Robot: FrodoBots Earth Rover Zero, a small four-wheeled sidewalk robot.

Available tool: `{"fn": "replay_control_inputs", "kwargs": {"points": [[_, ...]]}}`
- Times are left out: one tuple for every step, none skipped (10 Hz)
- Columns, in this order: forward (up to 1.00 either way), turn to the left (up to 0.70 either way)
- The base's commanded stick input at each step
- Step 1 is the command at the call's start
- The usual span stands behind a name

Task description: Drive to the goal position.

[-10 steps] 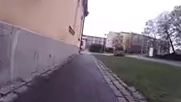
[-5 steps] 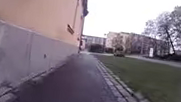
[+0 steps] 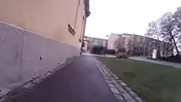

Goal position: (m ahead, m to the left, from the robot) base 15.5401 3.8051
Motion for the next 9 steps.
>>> {"fn": "replay_control_inputs", "kwargs": {"points": [[0.85, 0.00], [0.85, 0.00], [0.85, 0.00], [0.85, 0.00], [0.85, 0.00], [0.85, 0.00], [0.85, 0.00], [0.85, 0.00], [0.85, 0.00]]}}
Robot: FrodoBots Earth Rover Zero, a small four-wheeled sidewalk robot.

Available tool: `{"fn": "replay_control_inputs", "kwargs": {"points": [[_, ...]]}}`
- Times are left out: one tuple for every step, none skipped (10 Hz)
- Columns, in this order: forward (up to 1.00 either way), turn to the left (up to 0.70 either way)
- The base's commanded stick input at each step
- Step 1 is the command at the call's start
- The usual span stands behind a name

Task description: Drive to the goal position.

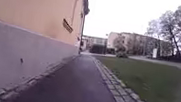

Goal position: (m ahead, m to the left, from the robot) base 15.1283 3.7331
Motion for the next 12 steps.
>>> {"fn": "replay_control_inputs", "kwargs": {"points": [[0.85, 0.00], [0.85, 0.00], [0.85, 0.08], [0.85, 0.34], [0.85, 0.34], [0.85, 0.12], [0.85, 0.00], [0.85, 0.00], [0.85, 0.00], [0.85, 0.00], [0.85, 0.00], [0.85, 0.00]]}}
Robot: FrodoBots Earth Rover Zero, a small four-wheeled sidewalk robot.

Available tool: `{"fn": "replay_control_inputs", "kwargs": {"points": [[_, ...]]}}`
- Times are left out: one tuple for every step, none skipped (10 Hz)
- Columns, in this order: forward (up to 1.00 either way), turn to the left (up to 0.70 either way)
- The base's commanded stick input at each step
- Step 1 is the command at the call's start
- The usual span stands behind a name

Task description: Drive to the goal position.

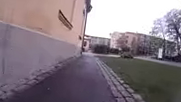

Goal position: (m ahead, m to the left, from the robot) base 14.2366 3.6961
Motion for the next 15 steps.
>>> {"fn": "replay_control_inputs", "kwargs": {"points": [[0.85, 0.00], [0.85, 0.00], [0.85, 0.00], [0.85, 0.00], [0.85, 0.00], [0.85, 0.00], [0.85, 0.00], [0.85, 0.00], [0.85, 0.00], [0.85, 0.00], [0.85, 0.00], [0.85, 0.00], [0.85, 0.00], [0.85, 0.00], [0.85, 0.00]]}}
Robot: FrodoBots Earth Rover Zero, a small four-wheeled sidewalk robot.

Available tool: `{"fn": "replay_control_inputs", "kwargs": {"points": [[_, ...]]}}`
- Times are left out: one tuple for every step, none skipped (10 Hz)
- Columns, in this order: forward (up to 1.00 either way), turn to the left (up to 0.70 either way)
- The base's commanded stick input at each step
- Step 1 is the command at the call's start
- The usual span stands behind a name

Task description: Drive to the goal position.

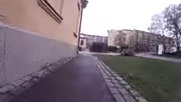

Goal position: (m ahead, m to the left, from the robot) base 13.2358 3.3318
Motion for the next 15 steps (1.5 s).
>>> {"fn": "replay_control_inputs", "kwargs": {"points": [[0.85, 0.00], [0.85, 0.00], [0.85, 0.00], [0.85, 0.00], [0.85, 0.00], [0.85, 0.20], [0.85, 0.34], [0.85, 0.34], [0.85, 0.08], [0.85, 0.00], [0.85, 0.00], [0.85, 0.00], [0.85, 0.00], [0.85, 0.00], [0.85, 0.00]]}}
